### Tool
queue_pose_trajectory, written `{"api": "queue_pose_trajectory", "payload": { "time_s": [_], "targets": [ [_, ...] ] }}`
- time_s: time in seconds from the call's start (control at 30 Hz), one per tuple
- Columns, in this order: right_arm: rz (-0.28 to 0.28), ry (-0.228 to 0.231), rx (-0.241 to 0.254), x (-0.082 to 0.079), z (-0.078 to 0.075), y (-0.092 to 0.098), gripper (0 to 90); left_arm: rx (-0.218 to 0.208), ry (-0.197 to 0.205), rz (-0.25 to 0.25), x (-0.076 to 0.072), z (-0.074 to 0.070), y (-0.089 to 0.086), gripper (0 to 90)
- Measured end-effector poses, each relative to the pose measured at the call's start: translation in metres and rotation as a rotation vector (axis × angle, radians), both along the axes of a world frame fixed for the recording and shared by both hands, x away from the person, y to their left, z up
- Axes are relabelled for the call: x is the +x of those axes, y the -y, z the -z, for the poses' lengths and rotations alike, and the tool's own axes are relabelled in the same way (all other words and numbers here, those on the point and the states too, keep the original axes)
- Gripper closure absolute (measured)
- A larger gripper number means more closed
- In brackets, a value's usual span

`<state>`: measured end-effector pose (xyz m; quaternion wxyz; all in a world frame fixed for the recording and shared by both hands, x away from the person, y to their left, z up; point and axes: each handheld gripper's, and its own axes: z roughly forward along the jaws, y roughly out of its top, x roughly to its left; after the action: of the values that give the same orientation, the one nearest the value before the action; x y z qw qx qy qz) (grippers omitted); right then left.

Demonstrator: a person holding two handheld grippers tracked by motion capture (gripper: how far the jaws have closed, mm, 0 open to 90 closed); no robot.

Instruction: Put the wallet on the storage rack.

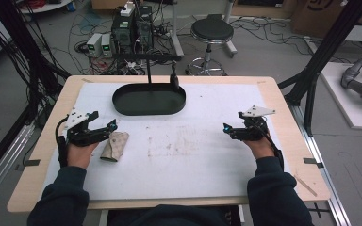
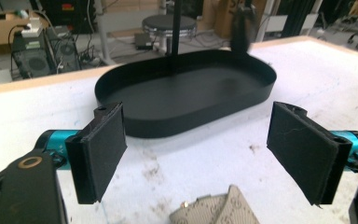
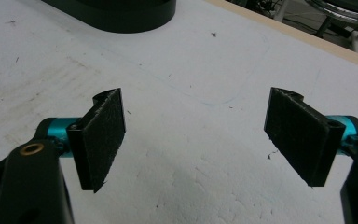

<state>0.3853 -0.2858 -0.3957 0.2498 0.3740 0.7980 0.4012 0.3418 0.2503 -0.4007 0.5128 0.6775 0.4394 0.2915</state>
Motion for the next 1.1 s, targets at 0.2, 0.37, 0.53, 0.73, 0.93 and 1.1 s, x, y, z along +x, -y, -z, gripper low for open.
{"api": "queue_pose_trajectory", "payload": {
  "time_s": [0.2,0.37,0.53,0.73,0.93,1.1],
  "targets": [
    [-0.003,0.012,0.009,-0.004,-0.002,0.002,20.9,0.010,-0.105,-0.005,-0.003,0.010,0.006,20.8],
    [0.009,0.006,0.013,-0.002,0.000,0.005,21.0,0.053,-0.232,0.011,-0.001,0.023,0.015,20.8],
    [0.007,0.005,0.008,-0.002,0.001,0.004,21.0,0.092,-0.317,0.013,0.001,0.032,0.020,20.8],
    [0.009,0.003,0.006,-0.003,0.000,0.004,21.0,0.129,-0.378,0.025,0.002,0.038,0.026,20.8],
    [0.010,-0.001,0.000,-0.002,0.002,0.003,21.0,0.166,-0.376,0.041,0.006,0.037,0.028,27.3],
    [0.004,-0.010,-0.006,-0.003,0.003,0.000,21.1,0.242,-0.292,0.113,0.015,0.037,0.029,30.5]
  ]
}}
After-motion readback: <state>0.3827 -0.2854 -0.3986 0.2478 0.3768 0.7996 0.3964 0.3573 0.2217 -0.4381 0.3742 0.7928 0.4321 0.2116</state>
